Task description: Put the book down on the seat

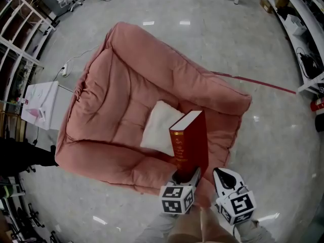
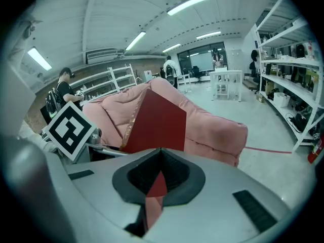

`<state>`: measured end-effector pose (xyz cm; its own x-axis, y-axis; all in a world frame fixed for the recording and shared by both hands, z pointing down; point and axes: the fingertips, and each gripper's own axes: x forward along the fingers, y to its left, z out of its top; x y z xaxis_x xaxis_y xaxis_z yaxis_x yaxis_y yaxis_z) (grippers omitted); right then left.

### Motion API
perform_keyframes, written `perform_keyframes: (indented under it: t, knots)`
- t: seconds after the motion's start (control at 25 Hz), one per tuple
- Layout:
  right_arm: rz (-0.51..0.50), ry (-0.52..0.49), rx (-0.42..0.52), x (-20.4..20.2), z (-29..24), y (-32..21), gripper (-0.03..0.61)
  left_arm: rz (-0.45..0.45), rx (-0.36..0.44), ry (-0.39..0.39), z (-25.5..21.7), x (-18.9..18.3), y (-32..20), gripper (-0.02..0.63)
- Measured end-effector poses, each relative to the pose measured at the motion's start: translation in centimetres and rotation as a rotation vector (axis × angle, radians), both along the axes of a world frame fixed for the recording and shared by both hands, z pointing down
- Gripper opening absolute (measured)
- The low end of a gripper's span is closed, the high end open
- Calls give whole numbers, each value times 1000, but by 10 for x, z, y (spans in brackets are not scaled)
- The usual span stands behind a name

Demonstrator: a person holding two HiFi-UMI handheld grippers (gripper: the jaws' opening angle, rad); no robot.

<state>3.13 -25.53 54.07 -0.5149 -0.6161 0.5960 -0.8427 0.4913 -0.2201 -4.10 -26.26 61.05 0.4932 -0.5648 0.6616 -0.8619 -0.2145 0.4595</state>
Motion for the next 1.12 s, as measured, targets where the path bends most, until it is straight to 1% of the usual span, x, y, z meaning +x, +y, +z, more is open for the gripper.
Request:
perform_keyframes:
  t: [0.2, 0.44, 0.76, 0.96, 1.12]
  knots:
    - [18, 3, -17, -3, 16, -18, 5, 27, -49, -22, 35, -2, -14, 238]
    - [28, 4, -61, 0, 44, -27, 5, 11, -133, -10, 78, -1, -32, 239]
    - [25, -18, -125, -9, 71, -27, 5, 17, -197, -3, 112, 2, -53, 239]
    - [35, -15, -135, -11, 82, -35, 5, 24, -231, 4, 134, 4, -61, 241]
    - [56, -17, -145, -14, 88, -35, 5, 45, -258, -12, 149, 1, -64, 241]
